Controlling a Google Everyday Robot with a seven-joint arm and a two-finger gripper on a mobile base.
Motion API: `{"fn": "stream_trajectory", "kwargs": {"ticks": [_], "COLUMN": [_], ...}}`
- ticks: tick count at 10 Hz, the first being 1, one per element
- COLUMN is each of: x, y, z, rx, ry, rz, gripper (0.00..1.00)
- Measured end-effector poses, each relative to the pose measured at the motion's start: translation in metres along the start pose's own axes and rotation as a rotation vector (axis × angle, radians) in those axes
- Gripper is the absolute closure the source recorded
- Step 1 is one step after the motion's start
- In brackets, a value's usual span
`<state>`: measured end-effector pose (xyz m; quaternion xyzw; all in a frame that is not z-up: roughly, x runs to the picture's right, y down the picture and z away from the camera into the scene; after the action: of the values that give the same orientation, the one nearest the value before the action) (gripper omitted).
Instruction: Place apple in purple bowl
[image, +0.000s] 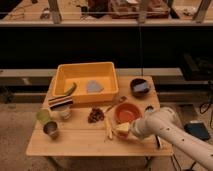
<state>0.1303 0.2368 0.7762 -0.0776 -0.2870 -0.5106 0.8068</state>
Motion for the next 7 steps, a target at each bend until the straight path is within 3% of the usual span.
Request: {"fn": "stream_trajectory", "kwargs": {"ticks": [6,7], "x": [0.009,0.010], "y": [-0.008,-0.009], "z": [0.020,0.023], "rx": [0.019,0.020], "ry": [0.007,0.007], "rz": [0.057,0.062], "gripper": [0.20,0.27]}}
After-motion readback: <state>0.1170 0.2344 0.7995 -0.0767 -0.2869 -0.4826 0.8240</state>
